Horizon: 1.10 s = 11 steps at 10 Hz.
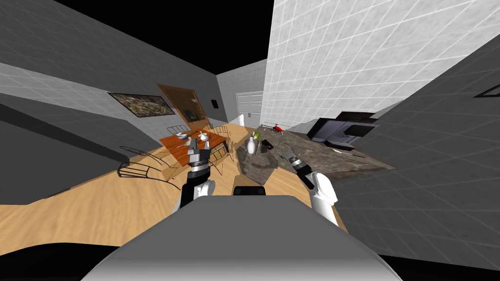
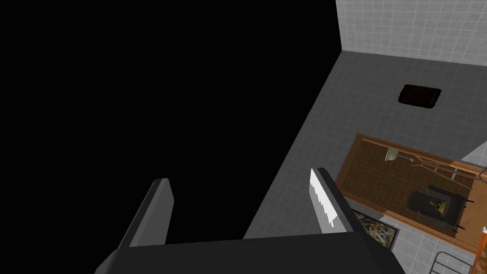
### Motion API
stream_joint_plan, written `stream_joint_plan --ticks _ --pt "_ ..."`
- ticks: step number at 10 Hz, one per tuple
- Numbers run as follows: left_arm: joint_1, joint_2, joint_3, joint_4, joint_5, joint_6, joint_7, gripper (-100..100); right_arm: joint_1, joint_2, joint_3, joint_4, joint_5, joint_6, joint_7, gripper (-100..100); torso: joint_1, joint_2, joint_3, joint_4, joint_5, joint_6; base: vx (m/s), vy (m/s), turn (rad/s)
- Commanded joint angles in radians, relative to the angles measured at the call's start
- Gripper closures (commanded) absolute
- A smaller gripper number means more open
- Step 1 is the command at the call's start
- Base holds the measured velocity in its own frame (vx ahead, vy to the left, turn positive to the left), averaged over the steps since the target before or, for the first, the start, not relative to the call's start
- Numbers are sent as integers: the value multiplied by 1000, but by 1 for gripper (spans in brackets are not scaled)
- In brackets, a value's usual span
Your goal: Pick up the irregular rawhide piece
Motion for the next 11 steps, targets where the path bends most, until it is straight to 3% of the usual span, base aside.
stream_joint_plan --ticks 1,11 --pt "0 0 0 0 0 0 0 0 -21 2 -23 27 50 -14 50 -100 0 0 0 0 0 0 -11 -25 252" --pt "0 0 0 0 0 0 0 0 -110 14 -124 134 352 -79 314 -100 -1 -1 0 0 0 0 -20 -48 185"
